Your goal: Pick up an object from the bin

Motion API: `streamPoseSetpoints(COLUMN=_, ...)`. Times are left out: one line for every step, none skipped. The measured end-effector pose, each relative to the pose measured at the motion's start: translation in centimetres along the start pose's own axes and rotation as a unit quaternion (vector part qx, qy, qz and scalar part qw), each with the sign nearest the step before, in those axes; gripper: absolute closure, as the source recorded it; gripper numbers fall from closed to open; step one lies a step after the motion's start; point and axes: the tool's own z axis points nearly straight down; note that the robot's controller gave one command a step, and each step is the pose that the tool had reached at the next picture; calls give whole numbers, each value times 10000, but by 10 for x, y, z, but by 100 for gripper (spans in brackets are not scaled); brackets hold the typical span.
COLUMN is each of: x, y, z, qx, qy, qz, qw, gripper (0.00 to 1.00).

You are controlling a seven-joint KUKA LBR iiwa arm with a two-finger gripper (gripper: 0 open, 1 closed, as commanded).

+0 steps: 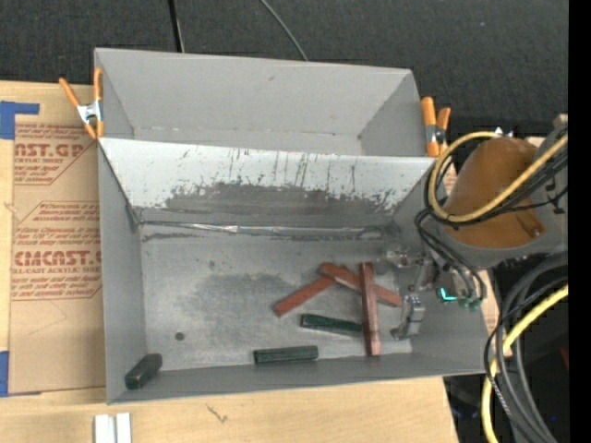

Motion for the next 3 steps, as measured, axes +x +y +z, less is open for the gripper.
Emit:
streamPoseSetpoints(x=-2, y=0, z=-4, qx=7, qy=-36, qz=-6, qw=10000, gripper=0)
streamPoseSetpoints(x=-22, y=-10, z=34, qx=12, qy=-61, qz=-98, qw=9999, gripper=0)
streamPoseSetpoints(x=-10, y=-23, z=56, qx=3, qy=-34, qz=1095, qw=9940, gripper=100)
